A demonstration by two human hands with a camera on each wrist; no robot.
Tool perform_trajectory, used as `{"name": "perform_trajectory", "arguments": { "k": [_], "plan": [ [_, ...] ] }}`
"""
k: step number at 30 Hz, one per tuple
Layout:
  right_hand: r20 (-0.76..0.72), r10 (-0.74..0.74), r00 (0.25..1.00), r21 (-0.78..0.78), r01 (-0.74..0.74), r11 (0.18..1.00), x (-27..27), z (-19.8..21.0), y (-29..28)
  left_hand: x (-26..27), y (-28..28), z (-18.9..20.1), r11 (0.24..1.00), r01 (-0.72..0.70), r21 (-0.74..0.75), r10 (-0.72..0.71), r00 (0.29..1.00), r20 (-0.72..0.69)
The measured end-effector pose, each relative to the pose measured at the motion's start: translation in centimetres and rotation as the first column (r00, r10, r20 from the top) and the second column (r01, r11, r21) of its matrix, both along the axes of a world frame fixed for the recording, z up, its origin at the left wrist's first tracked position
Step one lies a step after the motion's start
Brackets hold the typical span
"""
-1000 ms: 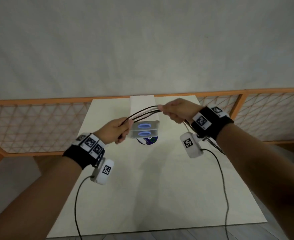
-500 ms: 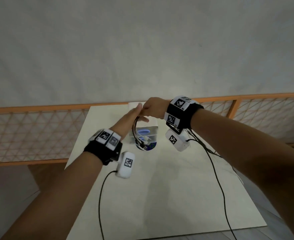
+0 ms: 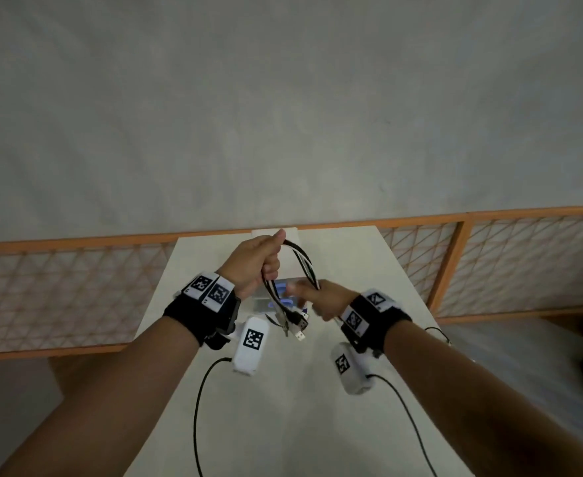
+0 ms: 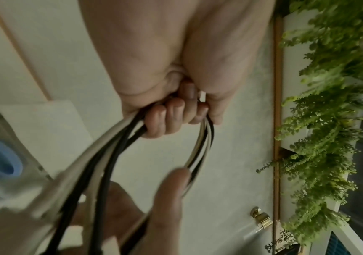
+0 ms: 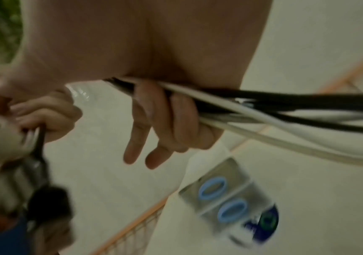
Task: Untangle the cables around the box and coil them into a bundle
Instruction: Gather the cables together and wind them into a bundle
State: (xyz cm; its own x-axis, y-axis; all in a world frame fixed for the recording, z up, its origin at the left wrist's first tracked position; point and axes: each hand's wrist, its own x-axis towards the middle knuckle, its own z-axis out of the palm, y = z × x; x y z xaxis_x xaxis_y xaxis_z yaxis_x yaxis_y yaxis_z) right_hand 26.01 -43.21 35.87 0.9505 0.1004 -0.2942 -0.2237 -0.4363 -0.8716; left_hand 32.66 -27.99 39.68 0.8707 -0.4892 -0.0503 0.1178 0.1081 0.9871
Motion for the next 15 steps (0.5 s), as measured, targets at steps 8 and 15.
{"name": "perform_trajectory", "arguments": {
  "k": [8, 15],
  "plan": [
    [-0.241, -0.065, 0.968, 0.444, 0.17, 0.88, -0.8, -3.4, 5.2, 0.0, -1.3, -0.3, 0.995, -0.051, -0.085, 0.045, 0.996, -0.076],
    [-0.279, -0.02, 0.96, 0.498, 0.163, 0.852, -0.2, -2.4, 5.8, 0.7, 1.0, -1.2, 0.991, -0.07, -0.115, 0.059, 0.993, -0.103]
  ]
}}
